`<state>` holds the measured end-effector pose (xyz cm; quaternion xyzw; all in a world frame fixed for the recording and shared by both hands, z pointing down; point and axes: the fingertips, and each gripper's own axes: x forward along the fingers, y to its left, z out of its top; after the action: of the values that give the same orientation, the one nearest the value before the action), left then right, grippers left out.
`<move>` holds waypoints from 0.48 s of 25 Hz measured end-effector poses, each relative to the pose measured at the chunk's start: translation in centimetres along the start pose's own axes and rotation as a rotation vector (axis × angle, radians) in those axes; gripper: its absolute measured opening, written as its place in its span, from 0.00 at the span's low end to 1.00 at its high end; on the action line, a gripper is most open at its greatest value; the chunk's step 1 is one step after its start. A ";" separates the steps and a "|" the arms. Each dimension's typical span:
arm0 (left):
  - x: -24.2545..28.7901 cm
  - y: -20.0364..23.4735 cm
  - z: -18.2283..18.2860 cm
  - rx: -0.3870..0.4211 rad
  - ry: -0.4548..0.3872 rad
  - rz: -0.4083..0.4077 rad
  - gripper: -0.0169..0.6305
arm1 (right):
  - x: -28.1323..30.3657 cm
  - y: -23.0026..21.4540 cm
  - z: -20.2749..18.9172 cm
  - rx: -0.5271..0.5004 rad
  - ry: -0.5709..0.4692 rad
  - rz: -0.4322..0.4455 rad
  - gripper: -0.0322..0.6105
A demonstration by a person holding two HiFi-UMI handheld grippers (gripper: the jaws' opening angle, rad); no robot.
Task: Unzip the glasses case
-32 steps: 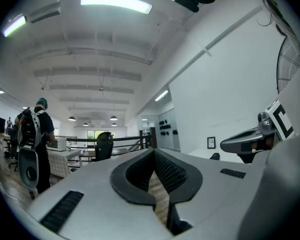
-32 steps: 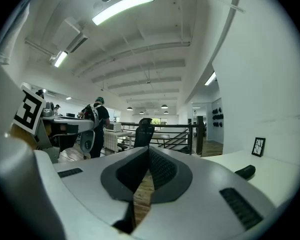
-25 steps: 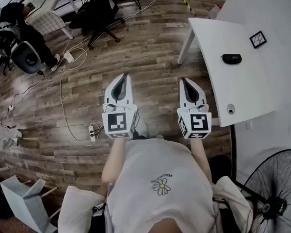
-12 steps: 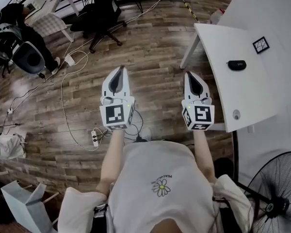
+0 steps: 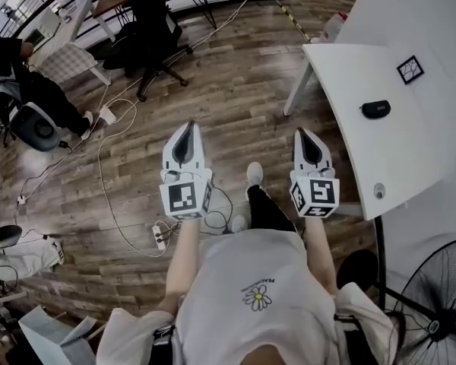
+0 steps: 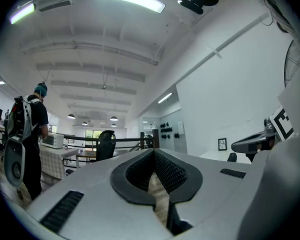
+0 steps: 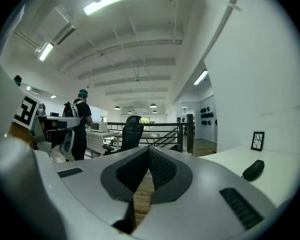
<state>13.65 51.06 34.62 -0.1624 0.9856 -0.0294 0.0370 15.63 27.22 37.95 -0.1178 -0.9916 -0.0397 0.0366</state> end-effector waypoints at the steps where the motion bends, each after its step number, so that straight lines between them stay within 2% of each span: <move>1: 1.3 0.0 -0.4 -0.003 0.003 -0.003 0.05 | 1.1 -0.7 -0.3 0.000 0.003 -0.001 0.06; 7: 12.3 -1.3 -2.7 0.030 0.009 -0.015 0.05 | 10.6 -7.0 -2.7 0.015 0.018 0.011 0.06; 12: 24.7 -0.7 -2.4 0.032 0.019 -0.031 0.05 | 20.5 -12.5 -1.5 0.016 0.036 0.002 0.06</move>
<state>-9.62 42.51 35.49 -0.1767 0.9827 -0.0474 0.0300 -7.08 19.65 40.27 -0.1179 -0.9909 -0.0338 0.0552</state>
